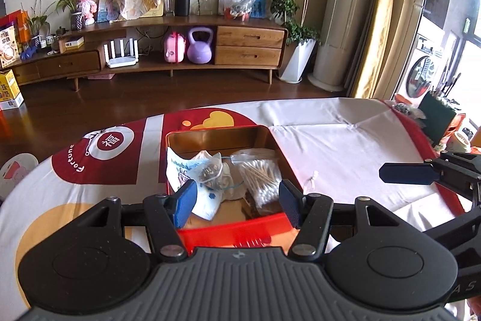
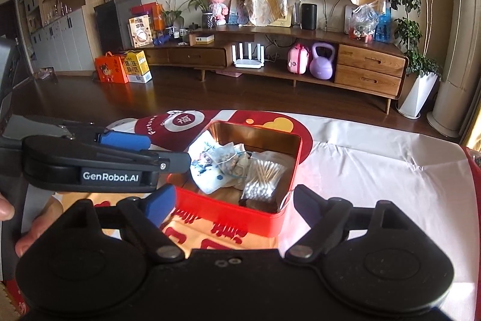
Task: Organize soft objects
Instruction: 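Open both grippers and pull them back from the tin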
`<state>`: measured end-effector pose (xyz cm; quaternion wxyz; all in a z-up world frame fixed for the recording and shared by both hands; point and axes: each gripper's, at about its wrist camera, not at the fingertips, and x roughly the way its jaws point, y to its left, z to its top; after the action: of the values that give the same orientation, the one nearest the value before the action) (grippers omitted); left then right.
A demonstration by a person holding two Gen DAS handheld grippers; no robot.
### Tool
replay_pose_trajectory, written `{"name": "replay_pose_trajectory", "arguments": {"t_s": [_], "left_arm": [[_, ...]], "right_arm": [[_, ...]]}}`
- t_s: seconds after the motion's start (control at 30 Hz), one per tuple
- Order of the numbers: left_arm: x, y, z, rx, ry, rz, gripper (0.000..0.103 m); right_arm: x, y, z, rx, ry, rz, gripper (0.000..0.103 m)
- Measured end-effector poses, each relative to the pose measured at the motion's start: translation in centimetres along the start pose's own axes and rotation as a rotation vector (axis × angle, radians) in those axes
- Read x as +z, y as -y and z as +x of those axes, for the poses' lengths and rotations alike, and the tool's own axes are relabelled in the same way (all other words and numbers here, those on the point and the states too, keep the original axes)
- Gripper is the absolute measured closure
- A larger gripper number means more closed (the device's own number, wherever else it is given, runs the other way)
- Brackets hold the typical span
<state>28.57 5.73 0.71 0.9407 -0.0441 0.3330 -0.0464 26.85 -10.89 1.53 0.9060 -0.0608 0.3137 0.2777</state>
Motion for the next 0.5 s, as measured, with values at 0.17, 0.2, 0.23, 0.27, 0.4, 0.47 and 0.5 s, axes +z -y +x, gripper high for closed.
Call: {"name": "replay_pose_trajectory", "arguments": {"t_s": [0.17, 0.2, 0.23, 0.27, 0.4, 0.47, 0.5], "left_arm": [[-1.3, 0.3, -2.6, -0.025, 0.019, -0.008, 0.039], [-1.6, 0.4, -3.1, -0.03, 0.021, -0.009, 0.039], [-1.9, 0.4, -3.5, -0.034, 0.021, -0.008, 0.039], [-2.2, 0.5, -3.9, -0.038, 0.023, -0.006, 0.039], [-3.3, 0.7, -5.3, -0.053, 0.028, -0.012, 0.038], [-3.8, 0.8, -5.8, -0.055, 0.031, -0.02, 0.036], [-4.0, 0.9, -6.0, -0.054, 0.032, -0.023, 0.033]], "right_arm": [[-0.8, -0.1, -1.7, 0.023, 0.007, 0.027, 0.013], [-1.1, -0.2, -2.0, 0.027, 0.007, 0.03, 0.012], [-1.3, -0.2, -2.3, 0.029, 0.009, 0.032, 0.011], [-1.6, -0.4, -2.7, 0.029, 0.011, 0.033, 0.011], [-3.0, -1.0, -3.8, 0.028, 0.018, 0.038, 0.006], [-3.5, -1.1, -4.2, 0.032, 0.018, 0.043, 0.005], [-3.8, -1.1, -4.4, 0.033, 0.018, 0.047, 0.004]]}}
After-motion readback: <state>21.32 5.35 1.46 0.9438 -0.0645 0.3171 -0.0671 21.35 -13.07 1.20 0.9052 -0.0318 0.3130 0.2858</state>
